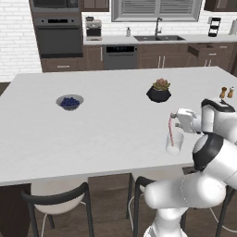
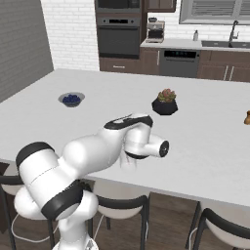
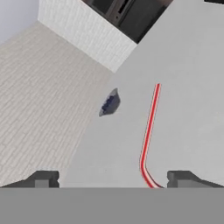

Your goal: Take a straw from the drawer in front and place it inside the glass cup on the dining counter.

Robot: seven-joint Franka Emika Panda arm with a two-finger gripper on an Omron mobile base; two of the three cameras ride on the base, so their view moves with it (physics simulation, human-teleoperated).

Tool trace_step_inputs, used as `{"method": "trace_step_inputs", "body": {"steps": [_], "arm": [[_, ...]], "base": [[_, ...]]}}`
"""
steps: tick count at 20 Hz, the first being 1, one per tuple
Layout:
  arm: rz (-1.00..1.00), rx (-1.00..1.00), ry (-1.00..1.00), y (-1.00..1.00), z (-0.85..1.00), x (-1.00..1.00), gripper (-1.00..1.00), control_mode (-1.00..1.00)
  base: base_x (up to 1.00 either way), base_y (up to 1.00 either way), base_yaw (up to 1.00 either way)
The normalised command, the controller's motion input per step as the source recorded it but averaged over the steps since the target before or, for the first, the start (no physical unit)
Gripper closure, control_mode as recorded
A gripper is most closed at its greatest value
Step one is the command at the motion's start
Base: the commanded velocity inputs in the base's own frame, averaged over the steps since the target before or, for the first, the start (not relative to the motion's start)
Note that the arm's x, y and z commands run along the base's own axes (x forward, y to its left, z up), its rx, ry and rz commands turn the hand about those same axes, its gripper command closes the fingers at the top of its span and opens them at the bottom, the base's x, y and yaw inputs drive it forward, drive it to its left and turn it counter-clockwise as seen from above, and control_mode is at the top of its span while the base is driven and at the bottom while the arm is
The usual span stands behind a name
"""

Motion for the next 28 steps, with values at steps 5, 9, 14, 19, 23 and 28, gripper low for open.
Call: {"method": "trace_step_inputs", "body": {"steps": [5, 9, 14, 19, 23, 28], "arm": [[-0.04, -0.08, 0.21, 0.00, 0.20, 0.00, -1.00, -1.00], [-0.03, -0.09, 0.18, 0.00, 0.31, -0.01, -1.00, -1.00], [-0.03, -0.17, 0.15, -0.01, 0.53, -0.31, -1.00, -1.00], [-0.01, -0.27, 0.16, 0.00, 0.55, -0.58, -1.00, -1.00], [0.00, -0.32, 0.18, 0.00, 0.31, -0.69, -1.00, -1.00], [0.00, -0.30, 0.26, 0.00, 0.03, -0.69, -1.00, -1.00]], "base": [[0.00, 0.00, 0.00], [0.00, 0.00, 0.00], [0.00, 0.00, 0.00], [0.00, 0.00, 0.00], [0.00, 0.00, 0.00], [0.00, 0.00, 0.00]]}}
